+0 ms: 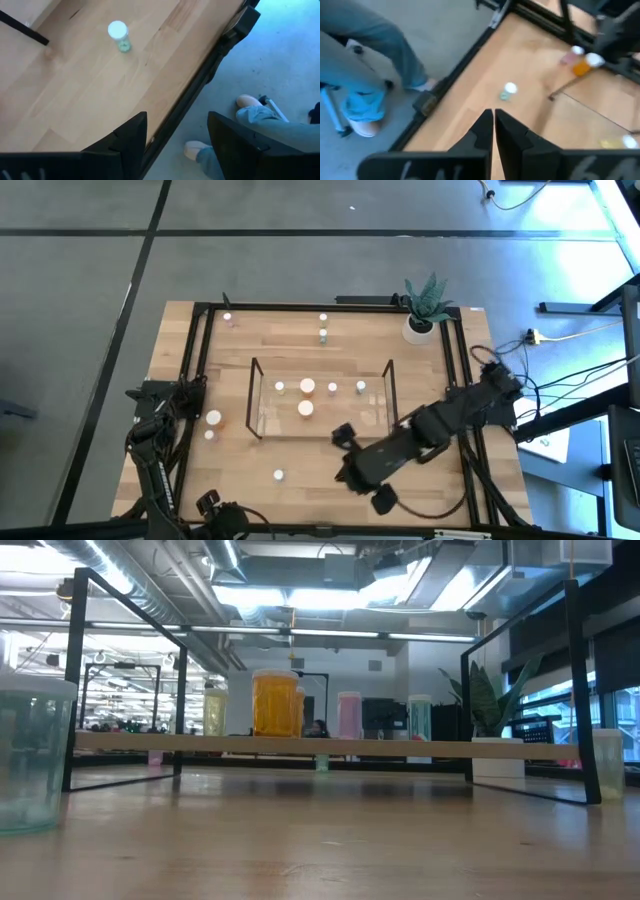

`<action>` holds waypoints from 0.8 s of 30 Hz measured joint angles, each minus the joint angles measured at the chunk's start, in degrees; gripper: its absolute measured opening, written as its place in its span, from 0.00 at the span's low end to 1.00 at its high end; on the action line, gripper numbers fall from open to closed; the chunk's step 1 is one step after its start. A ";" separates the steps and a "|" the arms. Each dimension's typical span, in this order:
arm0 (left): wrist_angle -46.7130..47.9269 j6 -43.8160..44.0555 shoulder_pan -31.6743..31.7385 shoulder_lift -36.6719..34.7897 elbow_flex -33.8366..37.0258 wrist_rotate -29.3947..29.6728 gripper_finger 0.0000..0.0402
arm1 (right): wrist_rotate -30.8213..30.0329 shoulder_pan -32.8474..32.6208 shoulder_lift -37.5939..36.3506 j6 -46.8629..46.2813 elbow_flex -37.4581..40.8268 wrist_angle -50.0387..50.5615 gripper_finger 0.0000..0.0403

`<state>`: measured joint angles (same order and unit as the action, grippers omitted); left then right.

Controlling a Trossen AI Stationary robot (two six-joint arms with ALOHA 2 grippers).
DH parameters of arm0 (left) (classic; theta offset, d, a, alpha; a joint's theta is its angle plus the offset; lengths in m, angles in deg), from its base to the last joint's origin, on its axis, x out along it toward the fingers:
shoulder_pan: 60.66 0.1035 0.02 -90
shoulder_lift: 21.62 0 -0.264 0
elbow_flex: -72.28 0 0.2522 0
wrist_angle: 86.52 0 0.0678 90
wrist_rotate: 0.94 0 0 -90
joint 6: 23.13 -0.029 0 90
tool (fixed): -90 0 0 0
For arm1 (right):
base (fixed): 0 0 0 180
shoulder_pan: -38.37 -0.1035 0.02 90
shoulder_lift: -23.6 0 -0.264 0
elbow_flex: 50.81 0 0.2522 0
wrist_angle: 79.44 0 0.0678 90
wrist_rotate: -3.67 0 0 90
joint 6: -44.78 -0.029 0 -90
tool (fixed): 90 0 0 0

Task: Pick and place medicine bottles onto shelf by color
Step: Put the bottom blue pill bottle aligned with the blue pill bottle on the shelf

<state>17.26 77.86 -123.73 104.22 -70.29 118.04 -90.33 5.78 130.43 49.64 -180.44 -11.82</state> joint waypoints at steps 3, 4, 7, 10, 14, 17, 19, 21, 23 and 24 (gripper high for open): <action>0.00 -0.13 -0.10 0.00 0.00 0.02 0.50 | 2.83 0.90 4.86 0.13 -4.27 1.67 0.05; -0.02 -0.10 -0.18 0.00 0.00 0.03 0.50 | 2.79 1.26 6.28 0.06 -5.49 1.60 0.05; 0.00 -0.12 -0.58 0.00 0.00 0.43 0.50 | 2.17 2.58 9.47 0.84 -8.37 1.32 0.05; 0.00 -0.66 -1.21 0.00 0.00 1.54 0.50 | 2.03 3.62 11.53 2.96 -9.67 -0.35 0.05; 0.00 -1.01 -2.53 0.00 0.00 4.33 0.50 | 2.72 4.70 13.46 4.37 -9.74 -4.23 0.05; 0.00 -1.01 -3.56 0.00 0.00 4.67 0.50 | 3.95 5.58 14.39 4.80 -9.78 -5.85 0.05; 0.00 -0.98 -4.14 0.00 0.00 4.70 0.50 | 3.97 5.99 15.09 4.72 -9.78 -6.39 0.05; 0.00 -0.98 -4.76 0.00 0.00 4.71 0.50 | 4.04 6.23 15.64 4.72 -9.78 -6.85 0.05; 0.00 -0.98 -5.19 0.02 0.00 4.74 0.50 | 4.08 6.36 16.04 4.72 -9.78 -7.39 0.05; 0.00 -0.96 -5.42 0.00 0.00 4.80 0.50 | 4.14 6.44 16.28 4.72 -9.78 -7.83 0.05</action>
<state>17.25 76.90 -129.15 104.23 -70.29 122.83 -86.19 12.22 146.71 54.35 -190.22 -19.65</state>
